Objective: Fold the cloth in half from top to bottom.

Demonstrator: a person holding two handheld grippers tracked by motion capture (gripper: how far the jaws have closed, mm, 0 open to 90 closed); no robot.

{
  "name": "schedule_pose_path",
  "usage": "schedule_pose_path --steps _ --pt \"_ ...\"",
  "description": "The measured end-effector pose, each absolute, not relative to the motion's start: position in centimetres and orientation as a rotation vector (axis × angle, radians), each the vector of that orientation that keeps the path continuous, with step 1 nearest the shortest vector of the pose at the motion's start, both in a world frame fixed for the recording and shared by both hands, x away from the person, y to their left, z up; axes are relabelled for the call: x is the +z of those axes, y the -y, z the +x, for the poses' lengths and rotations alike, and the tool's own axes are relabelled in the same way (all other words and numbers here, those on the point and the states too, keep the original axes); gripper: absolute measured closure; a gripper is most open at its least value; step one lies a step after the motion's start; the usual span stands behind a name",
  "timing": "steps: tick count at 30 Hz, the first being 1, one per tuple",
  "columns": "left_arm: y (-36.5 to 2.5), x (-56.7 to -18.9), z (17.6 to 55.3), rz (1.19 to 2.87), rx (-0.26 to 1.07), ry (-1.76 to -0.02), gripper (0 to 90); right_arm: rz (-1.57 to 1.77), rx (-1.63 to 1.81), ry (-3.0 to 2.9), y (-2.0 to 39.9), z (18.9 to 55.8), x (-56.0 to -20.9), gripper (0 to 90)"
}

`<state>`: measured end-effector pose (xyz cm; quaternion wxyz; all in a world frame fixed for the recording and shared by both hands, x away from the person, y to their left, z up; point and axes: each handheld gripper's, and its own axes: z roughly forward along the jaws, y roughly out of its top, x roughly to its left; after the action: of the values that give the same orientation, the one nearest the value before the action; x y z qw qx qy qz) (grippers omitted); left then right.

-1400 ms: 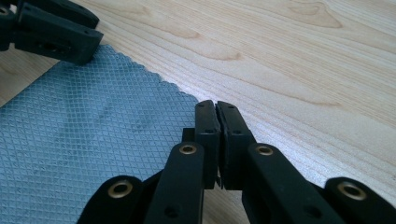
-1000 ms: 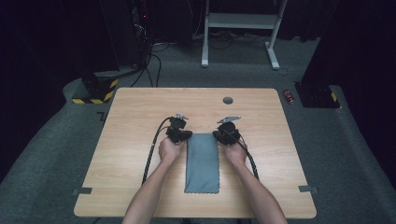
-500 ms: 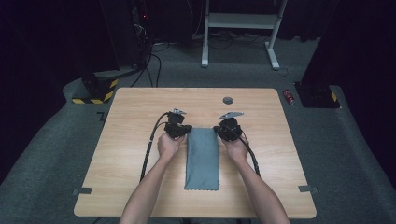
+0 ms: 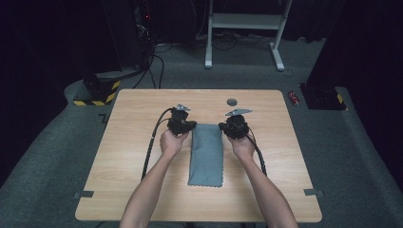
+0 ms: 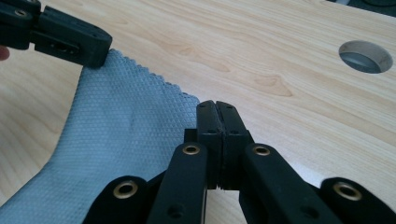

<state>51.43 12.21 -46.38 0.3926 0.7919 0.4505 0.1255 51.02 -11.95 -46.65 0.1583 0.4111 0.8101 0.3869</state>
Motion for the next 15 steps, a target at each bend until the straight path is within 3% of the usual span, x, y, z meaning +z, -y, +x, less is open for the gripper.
schedule_pose_path --steps 15 --pt "-12.4 -47.4 49.5 2.046 0.290 -1.087 88.6 1.121 1.119 -2.366 12.3 48.9 -47.8 89.5"
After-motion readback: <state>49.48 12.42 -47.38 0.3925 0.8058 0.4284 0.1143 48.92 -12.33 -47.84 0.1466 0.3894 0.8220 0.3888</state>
